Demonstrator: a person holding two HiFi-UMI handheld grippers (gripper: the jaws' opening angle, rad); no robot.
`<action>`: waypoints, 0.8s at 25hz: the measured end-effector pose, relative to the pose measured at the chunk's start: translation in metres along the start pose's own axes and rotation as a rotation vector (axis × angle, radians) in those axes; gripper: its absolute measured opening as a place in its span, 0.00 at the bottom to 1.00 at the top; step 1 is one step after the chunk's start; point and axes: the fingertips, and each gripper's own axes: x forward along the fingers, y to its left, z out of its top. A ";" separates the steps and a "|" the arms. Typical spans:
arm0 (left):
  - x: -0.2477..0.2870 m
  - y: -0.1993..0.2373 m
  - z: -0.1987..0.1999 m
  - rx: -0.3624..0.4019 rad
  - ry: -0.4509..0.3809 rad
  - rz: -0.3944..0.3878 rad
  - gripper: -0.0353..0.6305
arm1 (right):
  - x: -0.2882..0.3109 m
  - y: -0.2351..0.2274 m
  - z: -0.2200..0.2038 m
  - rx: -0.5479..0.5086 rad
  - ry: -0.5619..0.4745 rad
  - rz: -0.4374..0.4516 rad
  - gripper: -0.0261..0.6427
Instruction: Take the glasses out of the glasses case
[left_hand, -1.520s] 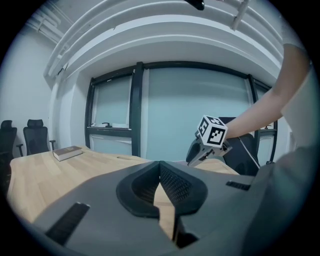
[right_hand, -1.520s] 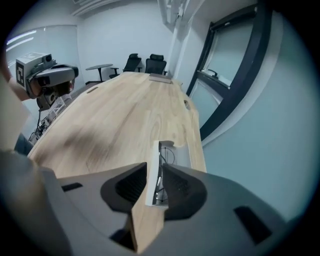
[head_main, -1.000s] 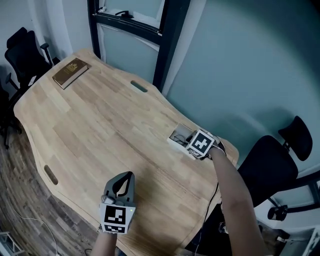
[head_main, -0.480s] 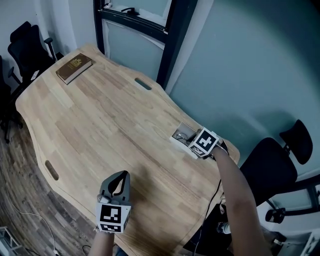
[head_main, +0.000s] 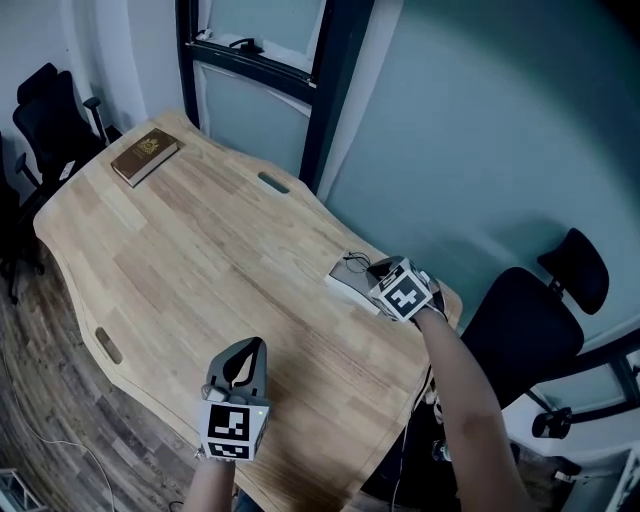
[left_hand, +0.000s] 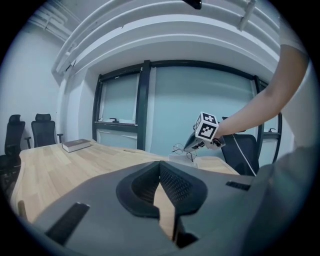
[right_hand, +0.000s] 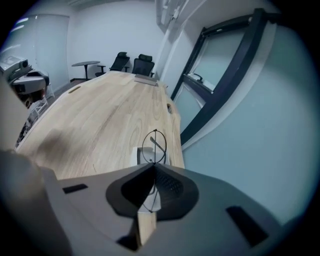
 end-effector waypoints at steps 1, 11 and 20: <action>-0.002 -0.002 0.005 0.004 -0.009 -0.003 0.08 | -0.011 0.001 0.003 0.023 -0.028 -0.023 0.06; -0.028 -0.024 0.053 0.046 -0.099 -0.035 0.08 | -0.128 0.041 0.030 0.097 -0.259 -0.138 0.06; -0.059 -0.053 0.097 0.109 -0.181 -0.081 0.08 | -0.231 0.086 0.048 0.227 -0.479 -0.244 0.06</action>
